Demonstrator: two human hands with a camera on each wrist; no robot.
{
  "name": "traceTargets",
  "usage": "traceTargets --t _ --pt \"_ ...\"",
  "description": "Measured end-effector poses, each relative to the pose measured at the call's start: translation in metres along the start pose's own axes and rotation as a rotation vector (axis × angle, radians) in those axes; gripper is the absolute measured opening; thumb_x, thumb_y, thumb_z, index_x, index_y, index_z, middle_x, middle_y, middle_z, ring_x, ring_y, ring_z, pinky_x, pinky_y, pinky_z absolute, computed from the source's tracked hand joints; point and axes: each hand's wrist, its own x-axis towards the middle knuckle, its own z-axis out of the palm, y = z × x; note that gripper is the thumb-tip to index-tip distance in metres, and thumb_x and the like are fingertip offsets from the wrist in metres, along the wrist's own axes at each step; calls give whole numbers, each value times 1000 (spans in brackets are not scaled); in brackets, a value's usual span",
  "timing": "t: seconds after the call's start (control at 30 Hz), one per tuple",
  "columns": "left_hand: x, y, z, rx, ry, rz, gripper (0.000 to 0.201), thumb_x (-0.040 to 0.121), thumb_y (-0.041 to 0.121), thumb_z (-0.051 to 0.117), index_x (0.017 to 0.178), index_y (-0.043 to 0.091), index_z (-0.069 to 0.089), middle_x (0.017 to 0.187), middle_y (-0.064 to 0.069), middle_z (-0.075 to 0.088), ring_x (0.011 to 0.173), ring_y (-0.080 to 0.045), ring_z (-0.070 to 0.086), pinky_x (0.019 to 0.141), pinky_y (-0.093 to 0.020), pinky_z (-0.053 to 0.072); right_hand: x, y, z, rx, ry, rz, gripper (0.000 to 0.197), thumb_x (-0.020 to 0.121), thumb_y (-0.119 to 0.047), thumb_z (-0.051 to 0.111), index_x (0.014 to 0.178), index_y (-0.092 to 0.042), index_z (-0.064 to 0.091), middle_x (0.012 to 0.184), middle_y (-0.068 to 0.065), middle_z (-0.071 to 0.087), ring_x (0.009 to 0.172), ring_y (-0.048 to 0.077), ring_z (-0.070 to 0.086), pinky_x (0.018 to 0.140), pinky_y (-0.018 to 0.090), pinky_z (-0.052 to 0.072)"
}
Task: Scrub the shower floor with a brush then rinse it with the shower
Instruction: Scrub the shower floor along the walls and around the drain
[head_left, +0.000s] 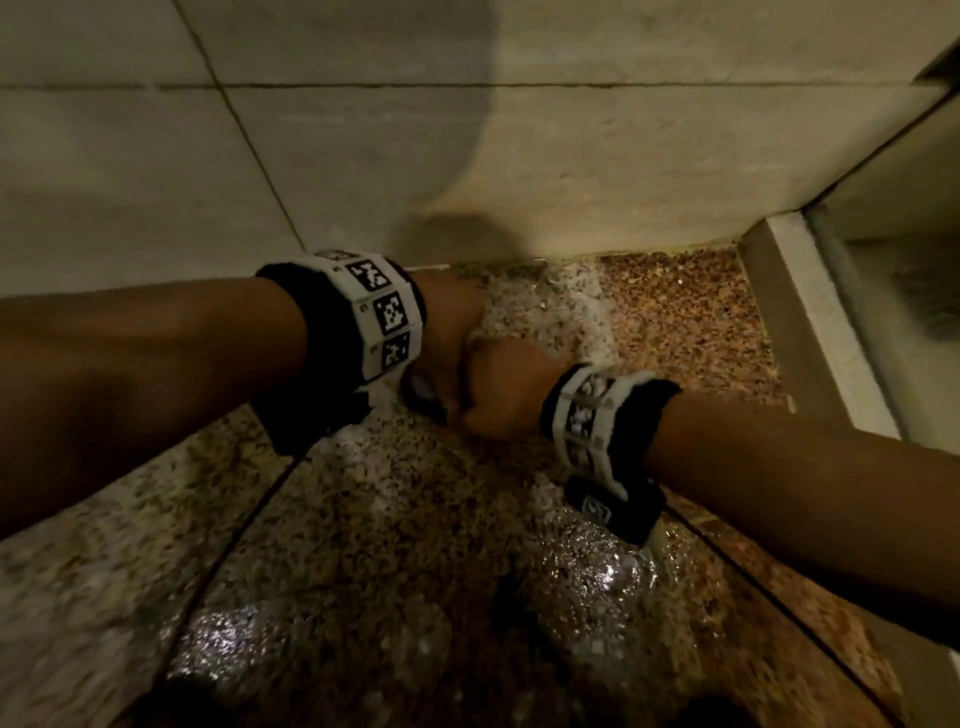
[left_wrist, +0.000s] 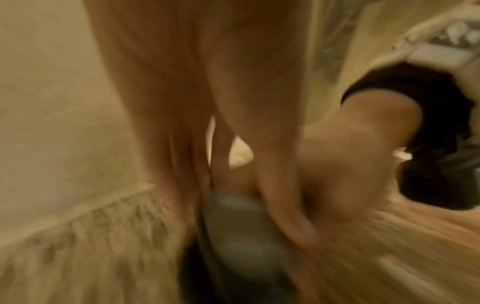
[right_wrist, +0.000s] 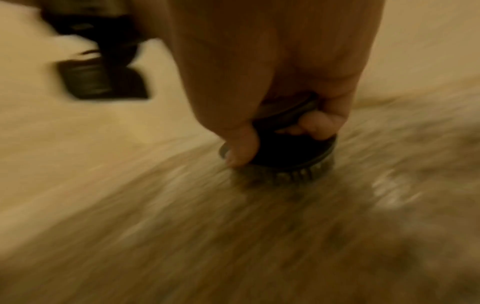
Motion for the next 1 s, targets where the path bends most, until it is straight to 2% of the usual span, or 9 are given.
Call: traceTargets --t 0.07,0.13,0.23,0.33,0.5,0.6,0.73,0.83,1.0 --pt "-9 7 23 48 -241 26 40 71 44 78 53 23 49 43 11 49 47 -6 45 57 -22 41 -15 -27 19 -149 -144 -132 32 89 -42 58 94 -12 68 92 7 67 79 25 60 70 30 48" --pt "-16 3 42 -40 -343 60 34 69 43 80 58 24 54 36 15 51 41 0 48 45 -14 38 -20 -34 29 -200 -178 -166 36 84 -45 62 101 -15 68 96 7 68 86 28 64 70 31 50" --pt "-14 -21 26 -76 -94 35 35 65 45 82 76 14 68 63 4 61 60 -12 53 40 -15 34 -1 -21 8 -113 -14 -55 37 82 -45 62 109 -21 62 102 5 66 92 29 64 67 29 43" --pt "-6 -38 0 -138 131 -23 40 65 36 85 88 8 68 84 -6 64 73 -18 54 61 -26 42 32 -3 -20 -84 112 113 41 84 -48 58 117 -24 58 104 6 66 92 30 63 69 31 44" --pt "-29 -16 44 -103 -52 10 38 65 54 79 65 22 58 62 5 54 56 -10 47 63 -26 40 -7 -19 18 -139 27 -70 43 84 -53 57 115 -23 56 96 4 67 83 28 64 65 28 42" --pt "-41 -13 59 -189 22 69 40 71 56 73 90 21 69 74 5 60 67 -12 54 63 -22 37 -17 -18 17 -152 30 -76 46 84 -55 55 117 -23 53 99 4 68 87 29 65 64 27 39" --pt "-20 -26 21 -258 230 -53 19 81 40 68 85 22 64 79 2 58 72 -15 52 67 -27 39 25 2 -24 -130 134 145 39 84 -44 60 116 -22 53 84 2 56 89 32 63 65 30 37" --pt "-23 -11 28 -209 112 8 29 82 40 69 101 19 69 83 0 59 77 -16 54 70 -25 37 5 -8 -19 -143 37 67 27 87 -47 56 96 -22 59 83 3 56 84 26 62 67 28 37" --pt "-52 15 69 -166 26 183 36 89 49 52 103 18 64 97 -5 67 91 -25 63 73 -25 42 -41 -17 18 -160 -69 -10 39 84 -49 61 115 -26 57 105 2 68 95 27 65 70 26 38"
